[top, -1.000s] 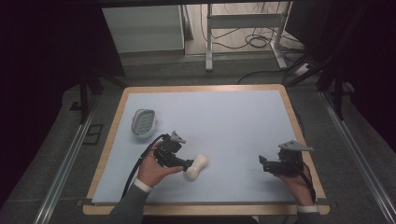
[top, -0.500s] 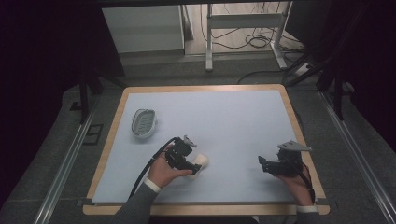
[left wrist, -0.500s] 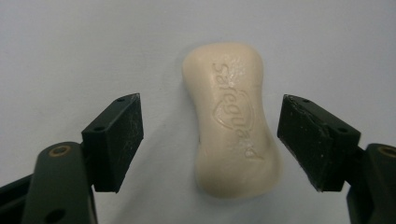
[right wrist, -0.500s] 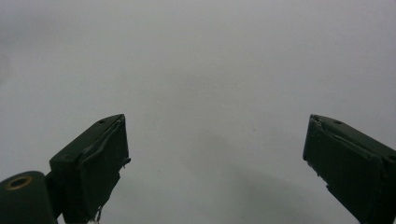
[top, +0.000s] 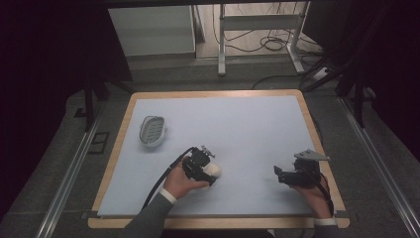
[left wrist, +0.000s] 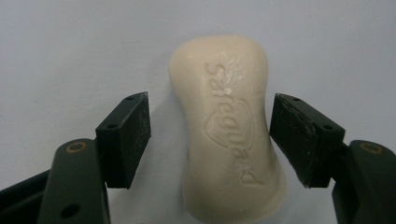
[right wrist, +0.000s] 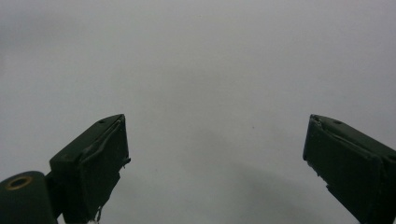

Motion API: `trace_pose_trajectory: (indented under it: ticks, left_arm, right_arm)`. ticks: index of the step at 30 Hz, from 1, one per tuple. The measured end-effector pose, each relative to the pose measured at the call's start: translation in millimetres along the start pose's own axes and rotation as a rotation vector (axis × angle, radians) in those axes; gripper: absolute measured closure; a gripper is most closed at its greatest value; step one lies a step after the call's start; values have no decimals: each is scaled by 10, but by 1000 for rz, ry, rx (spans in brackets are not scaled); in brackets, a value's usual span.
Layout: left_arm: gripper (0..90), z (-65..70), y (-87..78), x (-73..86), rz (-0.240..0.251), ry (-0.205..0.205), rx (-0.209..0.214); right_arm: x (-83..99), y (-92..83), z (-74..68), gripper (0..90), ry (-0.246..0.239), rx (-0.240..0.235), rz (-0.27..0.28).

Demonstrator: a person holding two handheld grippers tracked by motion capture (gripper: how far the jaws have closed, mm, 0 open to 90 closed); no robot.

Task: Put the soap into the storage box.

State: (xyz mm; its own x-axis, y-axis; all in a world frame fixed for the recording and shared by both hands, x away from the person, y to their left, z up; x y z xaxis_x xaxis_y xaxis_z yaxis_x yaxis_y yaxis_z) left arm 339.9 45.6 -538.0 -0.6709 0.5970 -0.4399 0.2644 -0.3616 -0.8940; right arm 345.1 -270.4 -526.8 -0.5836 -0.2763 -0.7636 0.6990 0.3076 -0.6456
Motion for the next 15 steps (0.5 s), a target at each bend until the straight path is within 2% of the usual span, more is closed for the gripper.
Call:
trace_pose_trajectory:
  ticks: [5, 15]
  left_arm:
    - [328, 17, 29, 6, -26, 9, -5]
    - [389, 31, 82, -27, -54, -5, 6]
  right_arm:
    - [-2, -1, 3, 67, 1, 1, 2]
    - [-1, 4, 10, 67, 5, 4, 1]
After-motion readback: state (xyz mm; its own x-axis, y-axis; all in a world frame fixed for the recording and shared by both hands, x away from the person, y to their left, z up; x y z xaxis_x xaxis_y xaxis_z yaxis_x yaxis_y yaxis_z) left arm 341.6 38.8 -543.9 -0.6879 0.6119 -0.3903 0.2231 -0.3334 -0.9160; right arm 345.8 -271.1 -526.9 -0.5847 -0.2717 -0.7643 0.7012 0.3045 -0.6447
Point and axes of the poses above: each handheld gripper's, and its own axes: y roughly forward along the jaws, x roughly out of its underside, z roughly to its right, the point moved 4 cm from there along y, roughly forward along the jaws
